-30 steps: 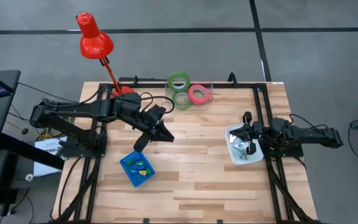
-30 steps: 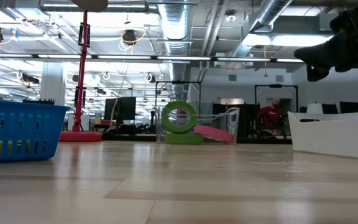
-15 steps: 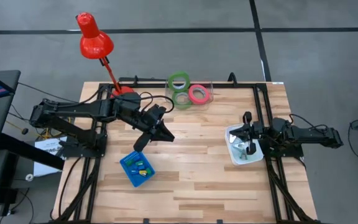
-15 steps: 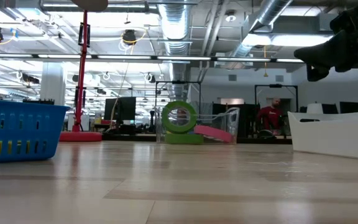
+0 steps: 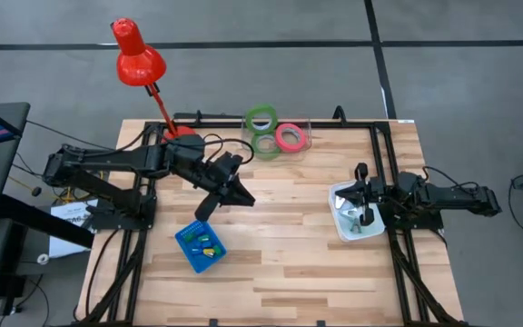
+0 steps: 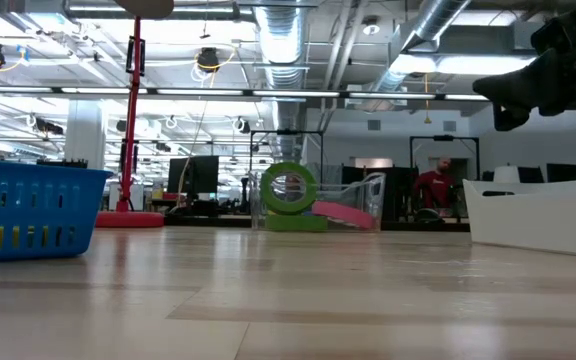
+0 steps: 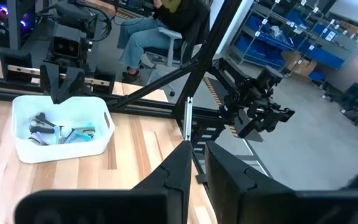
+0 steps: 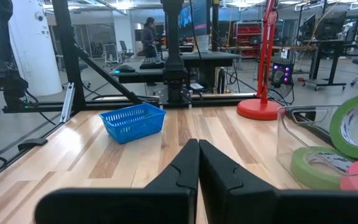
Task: Pick and place Stapler, Stapler remover, tape
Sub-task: Return to Home Position
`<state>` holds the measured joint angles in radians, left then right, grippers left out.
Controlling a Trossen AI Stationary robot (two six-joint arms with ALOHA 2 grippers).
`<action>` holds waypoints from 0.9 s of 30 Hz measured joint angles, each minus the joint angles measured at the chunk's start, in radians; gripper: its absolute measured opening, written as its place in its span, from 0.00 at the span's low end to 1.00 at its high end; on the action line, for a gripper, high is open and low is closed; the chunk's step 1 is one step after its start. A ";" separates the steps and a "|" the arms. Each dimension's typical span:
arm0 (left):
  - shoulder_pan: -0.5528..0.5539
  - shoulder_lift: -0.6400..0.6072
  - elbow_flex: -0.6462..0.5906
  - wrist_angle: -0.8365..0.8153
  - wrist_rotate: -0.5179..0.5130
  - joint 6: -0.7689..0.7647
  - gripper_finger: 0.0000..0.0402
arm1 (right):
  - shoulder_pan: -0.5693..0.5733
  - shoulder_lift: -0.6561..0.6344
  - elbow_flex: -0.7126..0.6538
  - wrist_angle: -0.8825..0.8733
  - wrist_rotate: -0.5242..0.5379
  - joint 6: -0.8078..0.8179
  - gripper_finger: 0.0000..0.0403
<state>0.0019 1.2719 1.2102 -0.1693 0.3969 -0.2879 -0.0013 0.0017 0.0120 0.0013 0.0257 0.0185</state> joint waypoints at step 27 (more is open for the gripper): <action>0.017 -0.463 -0.569 0.377 -0.346 0.180 0.10 | 0.000 0.000 0.000 0.005 0.000 0.000 0.00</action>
<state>0.0193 0.8084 0.6413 0.2081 0.0512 -0.1083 -0.0013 0.0020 0.0116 0.0067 0.0261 0.0185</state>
